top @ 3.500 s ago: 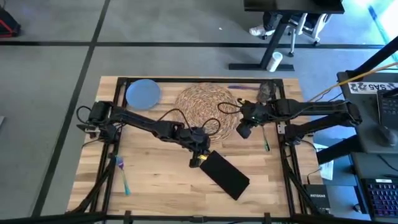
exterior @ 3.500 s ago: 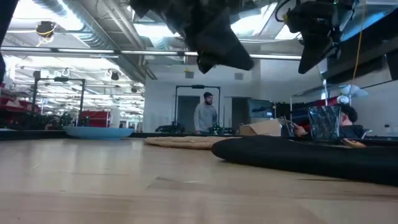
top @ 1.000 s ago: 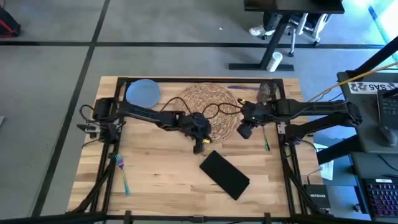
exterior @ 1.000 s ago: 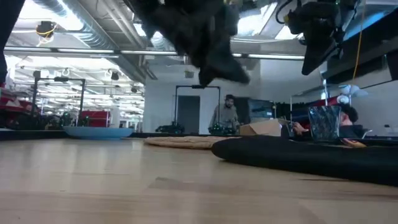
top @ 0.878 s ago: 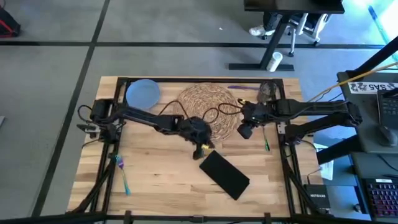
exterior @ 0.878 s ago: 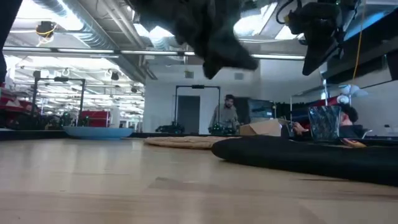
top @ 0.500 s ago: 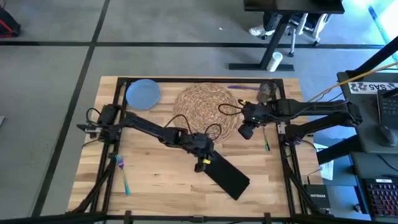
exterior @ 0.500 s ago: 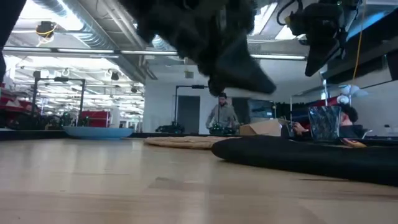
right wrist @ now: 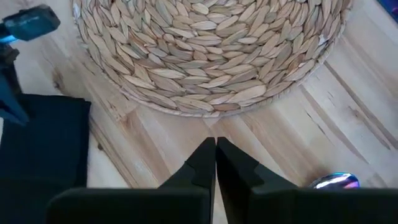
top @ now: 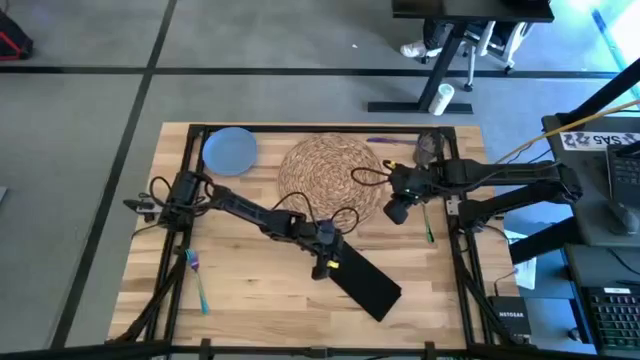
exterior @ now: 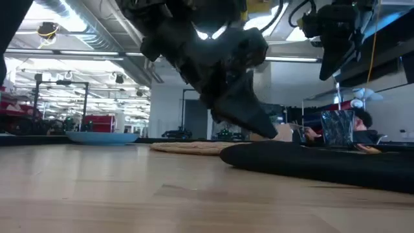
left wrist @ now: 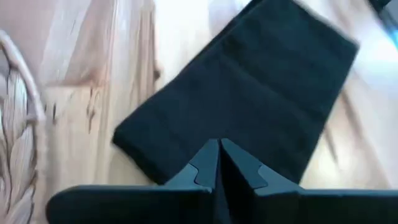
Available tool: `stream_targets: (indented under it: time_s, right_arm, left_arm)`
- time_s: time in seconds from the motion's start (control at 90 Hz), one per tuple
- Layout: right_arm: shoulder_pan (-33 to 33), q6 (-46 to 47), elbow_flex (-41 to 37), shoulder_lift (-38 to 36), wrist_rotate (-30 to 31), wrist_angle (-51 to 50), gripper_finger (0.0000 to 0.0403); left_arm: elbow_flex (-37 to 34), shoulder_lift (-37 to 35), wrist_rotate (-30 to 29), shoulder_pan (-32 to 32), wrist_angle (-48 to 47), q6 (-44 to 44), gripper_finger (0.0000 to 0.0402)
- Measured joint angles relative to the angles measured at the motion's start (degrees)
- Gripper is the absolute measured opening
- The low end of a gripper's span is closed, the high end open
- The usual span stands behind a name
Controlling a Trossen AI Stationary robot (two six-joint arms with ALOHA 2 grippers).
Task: Set table place
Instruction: Put the black table napkin to the left side of the brown placemat
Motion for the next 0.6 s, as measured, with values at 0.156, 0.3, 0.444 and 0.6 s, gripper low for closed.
stream_targets:
  time_s: [0.156, 0.3, 0.444, 0.6]
  right_arm:
    - [0.0, 0.0, -0.02, 0.0, 0.0, 0.01, 0.0]
    - [0.0, 0.0, -0.02, 0.0, 0.0, 0.02, 0.0]
    - [0.0, 0.0, -0.02, 0.0, 0.0, 0.03, 0.0]
    - [0.01, 0.02, -0.02, -0.01, 0.0, 0.03, 0.0]
  left_arm:
    - [-2.3, 0.0, -0.13, 0.83, 0.93, -1.06, 0.0]
    - [-3.47, 0.0, -0.15, 1.31, 1.13, -1.21, 0.0]
    - [-3.5, 0.0, -0.29, 2.14, 1.05, 1.66, 0.0]
    - [-3.5, -0.09, -0.96, 5.15, 0.45, 3.05, 0.0]
